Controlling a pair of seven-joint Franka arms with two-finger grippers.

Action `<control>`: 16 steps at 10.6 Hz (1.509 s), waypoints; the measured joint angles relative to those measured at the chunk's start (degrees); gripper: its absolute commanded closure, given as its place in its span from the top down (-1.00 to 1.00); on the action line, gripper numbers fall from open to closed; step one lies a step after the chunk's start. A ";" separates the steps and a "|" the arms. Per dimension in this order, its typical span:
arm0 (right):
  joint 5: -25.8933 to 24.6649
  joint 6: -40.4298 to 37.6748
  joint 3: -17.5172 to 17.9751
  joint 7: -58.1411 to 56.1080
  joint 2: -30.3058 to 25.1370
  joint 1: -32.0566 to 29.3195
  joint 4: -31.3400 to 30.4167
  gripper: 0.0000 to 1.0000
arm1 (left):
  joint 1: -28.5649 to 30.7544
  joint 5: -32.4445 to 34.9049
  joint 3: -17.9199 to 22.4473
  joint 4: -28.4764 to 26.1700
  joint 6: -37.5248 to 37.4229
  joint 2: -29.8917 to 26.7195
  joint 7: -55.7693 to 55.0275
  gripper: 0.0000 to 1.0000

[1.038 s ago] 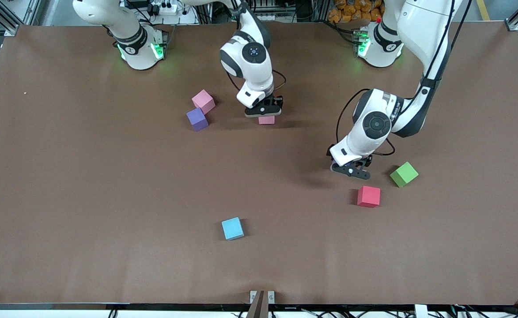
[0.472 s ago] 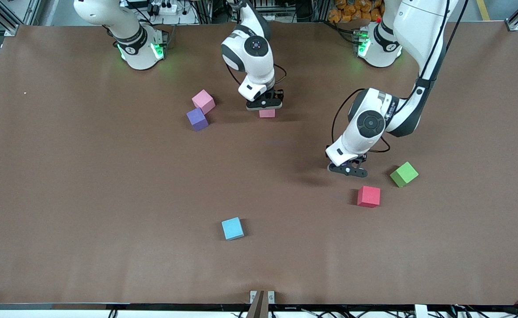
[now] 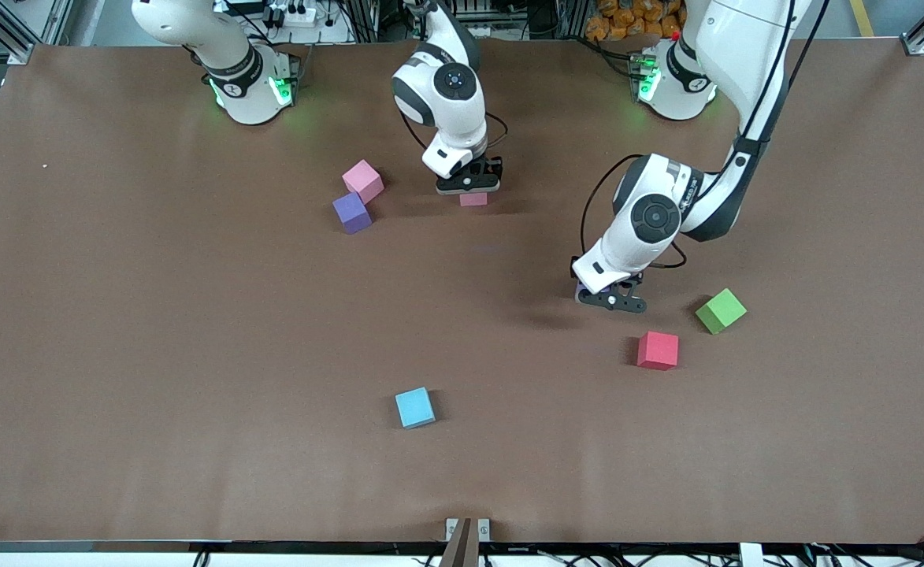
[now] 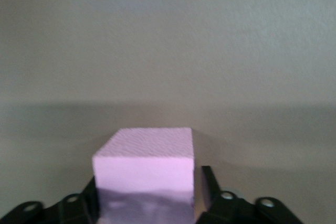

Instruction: Arrange blocks into number 1

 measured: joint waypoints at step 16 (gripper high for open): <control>0.01 -5.99 -0.93 19.26 -22.68 -23.05 -20.57 1.00 | -18.96 -13.05 -3.67 6.59 0.09 1.66 -29.64 -1.00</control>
